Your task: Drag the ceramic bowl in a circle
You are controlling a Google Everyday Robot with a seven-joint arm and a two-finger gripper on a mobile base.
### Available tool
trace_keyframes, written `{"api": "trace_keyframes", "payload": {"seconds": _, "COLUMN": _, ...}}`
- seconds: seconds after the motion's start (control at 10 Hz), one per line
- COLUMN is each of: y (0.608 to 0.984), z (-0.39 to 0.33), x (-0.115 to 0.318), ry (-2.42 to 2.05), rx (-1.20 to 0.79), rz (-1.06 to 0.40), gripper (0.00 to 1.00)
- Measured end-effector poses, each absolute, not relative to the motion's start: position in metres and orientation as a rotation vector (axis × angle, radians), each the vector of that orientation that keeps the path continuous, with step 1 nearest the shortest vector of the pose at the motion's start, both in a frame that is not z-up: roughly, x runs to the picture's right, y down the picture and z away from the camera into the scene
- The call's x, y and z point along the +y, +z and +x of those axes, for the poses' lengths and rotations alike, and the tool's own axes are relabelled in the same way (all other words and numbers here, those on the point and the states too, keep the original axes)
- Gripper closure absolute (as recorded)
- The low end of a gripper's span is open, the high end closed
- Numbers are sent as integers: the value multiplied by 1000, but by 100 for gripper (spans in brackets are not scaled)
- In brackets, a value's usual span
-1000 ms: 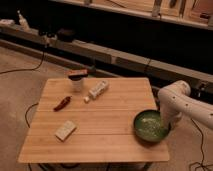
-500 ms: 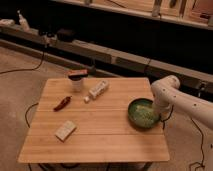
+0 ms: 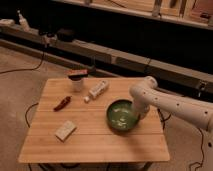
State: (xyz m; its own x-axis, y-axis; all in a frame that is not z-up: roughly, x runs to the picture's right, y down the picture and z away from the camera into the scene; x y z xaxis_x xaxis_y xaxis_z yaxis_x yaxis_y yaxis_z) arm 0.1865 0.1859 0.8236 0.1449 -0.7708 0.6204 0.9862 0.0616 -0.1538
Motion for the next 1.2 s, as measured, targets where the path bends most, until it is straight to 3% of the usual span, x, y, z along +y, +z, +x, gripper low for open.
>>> {"api": "trace_keyframes", "payload": {"seconds": 0.5, "y": 787, "z": 192, "x": 253, "ry": -1429, "rx": -562, "rz": -686, "gripper": 100}}
{"api": "trace_keyframes", "payload": {"seconds": 1.0, "y": 740, "z": 317, "x": 274, "ry": -1249, "rx": -499, "rz": -753, "gripper": 100}}
{"api": "trace_keyframes", "payload": {"seconds": 1.2, "y": 739, "z": 359, "x": 265, "ry": -1156, "rx": -425, "rz": -761, "gripper": 100}}
